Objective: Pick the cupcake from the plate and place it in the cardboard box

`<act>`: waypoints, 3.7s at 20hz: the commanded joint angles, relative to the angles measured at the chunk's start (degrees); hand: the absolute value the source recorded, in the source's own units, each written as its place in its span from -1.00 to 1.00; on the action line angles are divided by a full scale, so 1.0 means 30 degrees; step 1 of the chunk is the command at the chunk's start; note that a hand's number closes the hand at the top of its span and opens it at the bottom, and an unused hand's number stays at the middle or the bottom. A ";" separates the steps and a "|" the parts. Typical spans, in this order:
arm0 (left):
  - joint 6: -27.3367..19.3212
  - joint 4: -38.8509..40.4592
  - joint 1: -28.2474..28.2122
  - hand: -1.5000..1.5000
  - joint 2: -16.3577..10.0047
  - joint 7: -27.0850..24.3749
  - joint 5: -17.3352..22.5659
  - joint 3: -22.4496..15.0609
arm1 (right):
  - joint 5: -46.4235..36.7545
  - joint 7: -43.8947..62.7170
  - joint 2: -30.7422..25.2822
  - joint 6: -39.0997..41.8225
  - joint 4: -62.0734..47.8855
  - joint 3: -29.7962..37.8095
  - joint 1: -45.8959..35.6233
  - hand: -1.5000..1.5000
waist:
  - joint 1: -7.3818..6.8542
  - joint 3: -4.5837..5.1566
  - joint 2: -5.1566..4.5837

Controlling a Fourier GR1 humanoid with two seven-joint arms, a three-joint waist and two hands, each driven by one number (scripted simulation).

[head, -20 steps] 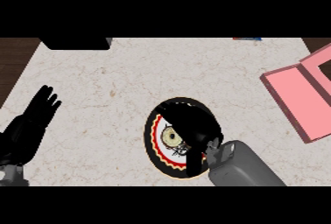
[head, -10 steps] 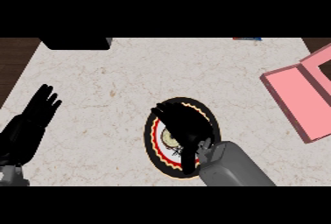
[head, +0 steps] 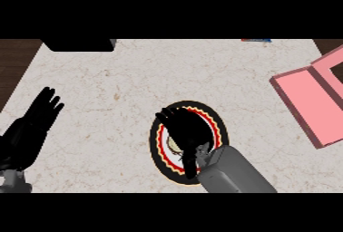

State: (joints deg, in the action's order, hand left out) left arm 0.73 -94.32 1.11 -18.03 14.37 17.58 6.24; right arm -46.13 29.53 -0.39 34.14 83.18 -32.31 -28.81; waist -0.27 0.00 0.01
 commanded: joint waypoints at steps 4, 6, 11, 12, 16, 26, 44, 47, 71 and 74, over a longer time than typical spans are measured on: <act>0.0880 0.1753 0.0829 0.00 0.0201 -0.0815 -0.0352 0.0957 | -0.1285 -0.1246 0.0078 -0.0288 -0.1695 0.0565 -0.0103 -1.00 | 0.0040 0.0001 -0.0014; 0.0999 -0.0591 -0.0155 0.00 -0.0085 0.0640 -0.0169 0.1035 | -0.0621 -0.0668 0.0128 -0.1225 -0.2392 -0.0215 -0.0644 -1.00 | -0.0055 -0.0003 -0.0001; 0.0929 -0.0035 0.0637 0.00 0.0362 0.0830 -0.0282 0.1236 | -0.0733 -0.1219 0.0126 -0.1089 -0.3440 -0.0281 -0.0717 -1.00 | -0.0041 -0.0002 -0.0010; 0.0863 0.1223 0.0806 0.00 0.1151 -0.0166 -0.0789 0.0717 | -0.1091 -0.0774 0.0127 -0.0568 -0.1910 -0.0612 0.0405 -1.00 | 0.0044 0.0001 -0.0002; 0.0550 0.0262 0.0749 0.00 0.1237 0.0095 -0.1363 0.0782 | 0.0004 0.0175 0.0129 -0.1381 -0.2911 -0.1631 -0.0428 -1.00 | -0.0025 -0.0001 0.0002; 0.2206 0.0488 -0.0048 0.00 0.0870 -0.0293 -0.0562 0.2010 | 0.0707 -0.0392 0.0130 -0.4409 -0.6486 -0.2463 -0.1825 -1.00 | -0.0212 -0.0001 -0.0033; 0.0994 0.1717 0.2051 0.00 0.2034 0.0179 -0.2067 0.1716 | -0.1527 -0.3707 -0.0184 -0.5599 -0.6949 0.0206 -0.1752 1.00 | 0.0223 0.0007 -0.0035; 0.1433 -0.0596 -0.0063 0.00 0.1806 0.0797 -0.1623 0.1725 | -0.0835 -0.1184 -0.1805 -0.7046 -0.8298 0.3640 -0.1700 1.00 | 0.0210 -0.0005 -0.0005; 0.1350 -0.0941 0.0385 0.00 0.1748 0.1620 -0.1553 0.2020 | -0.5177 0.7958 -0.5292 -0.7367 -0.0208 0.7767 -0.6799 1.00 | 0.0138 0.0009 0.0091; 0.1623 -0.0032 0.0247 0.00 0.2018 0.0489 -0.1861 0.1912 | -0.4951 0.6678 -0.7116 -0.7943 0.0938 0.9202 -0.5367 1.00 | 0.0231 0.0001 0.0044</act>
State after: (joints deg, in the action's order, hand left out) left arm 5.82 -95.21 1.82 -12.57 16.95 12.64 12.12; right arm -60.07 49.35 -17.59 10.51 82.70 -8.43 -46.01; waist 0.45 0.05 0.29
